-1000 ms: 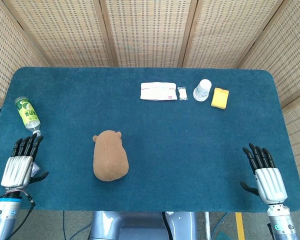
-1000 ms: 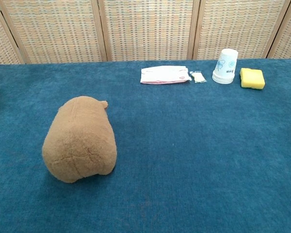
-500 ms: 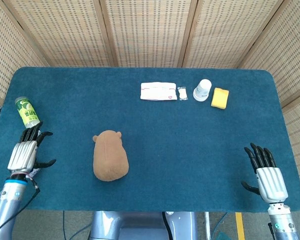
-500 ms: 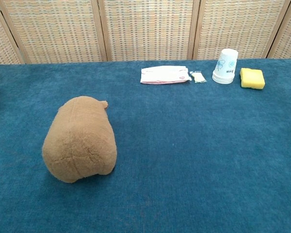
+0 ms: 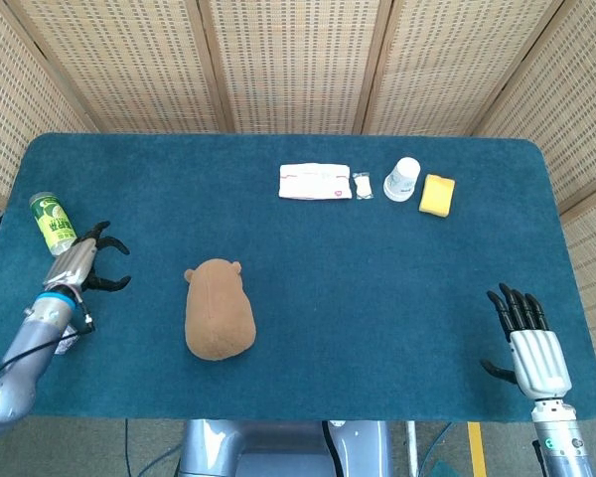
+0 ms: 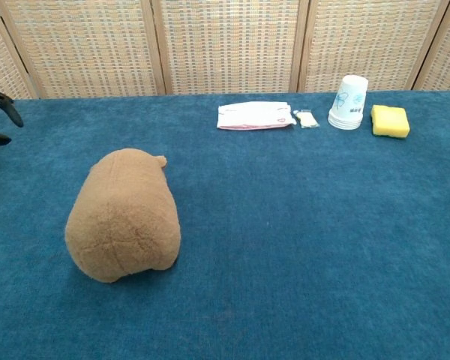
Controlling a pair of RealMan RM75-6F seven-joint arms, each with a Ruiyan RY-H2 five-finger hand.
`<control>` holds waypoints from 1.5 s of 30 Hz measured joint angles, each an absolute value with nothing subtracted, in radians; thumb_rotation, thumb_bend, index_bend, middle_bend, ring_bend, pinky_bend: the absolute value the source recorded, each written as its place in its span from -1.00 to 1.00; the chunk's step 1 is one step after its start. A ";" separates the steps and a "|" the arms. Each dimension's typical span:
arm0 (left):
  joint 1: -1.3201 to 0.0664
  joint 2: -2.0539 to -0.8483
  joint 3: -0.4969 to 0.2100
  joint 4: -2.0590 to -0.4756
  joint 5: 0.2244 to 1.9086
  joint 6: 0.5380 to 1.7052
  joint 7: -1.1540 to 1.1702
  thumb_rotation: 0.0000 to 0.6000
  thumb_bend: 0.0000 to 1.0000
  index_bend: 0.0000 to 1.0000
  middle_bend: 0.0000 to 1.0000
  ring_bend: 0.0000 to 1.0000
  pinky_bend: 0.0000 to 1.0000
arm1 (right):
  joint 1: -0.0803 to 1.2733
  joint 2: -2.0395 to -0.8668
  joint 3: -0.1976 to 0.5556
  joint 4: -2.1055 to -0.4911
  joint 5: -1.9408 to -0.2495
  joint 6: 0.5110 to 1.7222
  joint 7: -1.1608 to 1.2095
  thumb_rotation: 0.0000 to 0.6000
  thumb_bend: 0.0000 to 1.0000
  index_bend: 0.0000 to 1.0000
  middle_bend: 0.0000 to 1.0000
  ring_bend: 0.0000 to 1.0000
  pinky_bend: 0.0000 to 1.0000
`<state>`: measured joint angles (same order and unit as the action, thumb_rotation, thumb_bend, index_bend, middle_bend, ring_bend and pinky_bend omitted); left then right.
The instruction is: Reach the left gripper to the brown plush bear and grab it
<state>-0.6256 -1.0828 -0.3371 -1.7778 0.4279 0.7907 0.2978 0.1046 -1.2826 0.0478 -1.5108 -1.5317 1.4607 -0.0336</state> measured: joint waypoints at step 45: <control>-1.011 -1.314 -0.145 -1.526 0.061 0.667 0.332 1.00 -0.25 -0.07 -1.00 -1.00 -1.00 | 0.109 -1.286 0.054 -1.480 -1.527 1.465 0.021 1.00 -0.75 -1.00 -1.00 -1.00 -1.00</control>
<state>-1.0110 -1.3136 -0.1447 -1.5256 0.0614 0.6671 0.3323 0.1087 -1.2860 0.0537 -1.4804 -1.5266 1.4646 0.0213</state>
